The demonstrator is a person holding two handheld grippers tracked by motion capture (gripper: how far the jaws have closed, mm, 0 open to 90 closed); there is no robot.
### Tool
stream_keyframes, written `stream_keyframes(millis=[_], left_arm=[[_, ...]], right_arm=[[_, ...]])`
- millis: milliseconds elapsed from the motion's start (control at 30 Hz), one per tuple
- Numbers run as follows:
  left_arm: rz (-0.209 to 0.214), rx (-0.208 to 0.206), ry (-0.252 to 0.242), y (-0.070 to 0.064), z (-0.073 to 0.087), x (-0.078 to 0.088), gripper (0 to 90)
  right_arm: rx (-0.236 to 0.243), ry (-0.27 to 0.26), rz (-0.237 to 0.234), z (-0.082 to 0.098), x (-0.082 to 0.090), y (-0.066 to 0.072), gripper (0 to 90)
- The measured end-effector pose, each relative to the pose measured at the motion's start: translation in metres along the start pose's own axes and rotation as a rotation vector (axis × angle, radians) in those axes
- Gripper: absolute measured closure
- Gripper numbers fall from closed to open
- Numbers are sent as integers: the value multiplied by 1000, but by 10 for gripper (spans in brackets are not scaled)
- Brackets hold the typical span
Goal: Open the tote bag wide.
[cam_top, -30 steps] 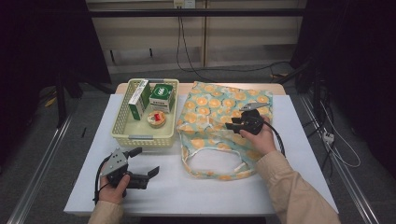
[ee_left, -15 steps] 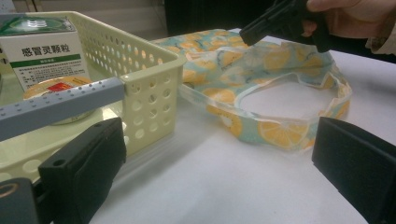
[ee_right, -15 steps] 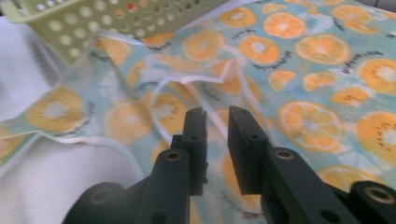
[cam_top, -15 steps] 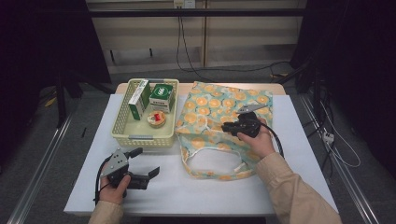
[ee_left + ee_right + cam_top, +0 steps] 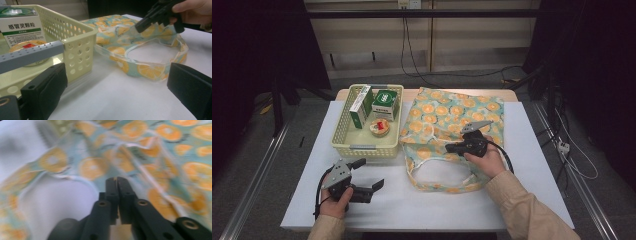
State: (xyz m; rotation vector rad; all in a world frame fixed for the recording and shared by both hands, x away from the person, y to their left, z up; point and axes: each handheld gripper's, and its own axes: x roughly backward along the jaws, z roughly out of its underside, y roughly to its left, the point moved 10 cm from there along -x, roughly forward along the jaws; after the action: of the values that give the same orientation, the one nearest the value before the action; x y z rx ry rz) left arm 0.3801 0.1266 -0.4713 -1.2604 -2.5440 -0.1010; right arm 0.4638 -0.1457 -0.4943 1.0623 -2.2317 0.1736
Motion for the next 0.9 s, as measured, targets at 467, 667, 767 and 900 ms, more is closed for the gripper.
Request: stream_keyframes(millis=[467,667,767,900], left_arm=[[0,-1,10,1,3,0,26],[4,-2,7,0,2,0,26],[4,5,3,0,1,1,26],[1,3,1,2,0,2,26]], right_arm=[[8,48,118,22,-19,-43,579],[29,41,122,23,-18,-45,651],[20,37,126,23,-17,-48,738],[8,35,145,23,-16,-54,870]])
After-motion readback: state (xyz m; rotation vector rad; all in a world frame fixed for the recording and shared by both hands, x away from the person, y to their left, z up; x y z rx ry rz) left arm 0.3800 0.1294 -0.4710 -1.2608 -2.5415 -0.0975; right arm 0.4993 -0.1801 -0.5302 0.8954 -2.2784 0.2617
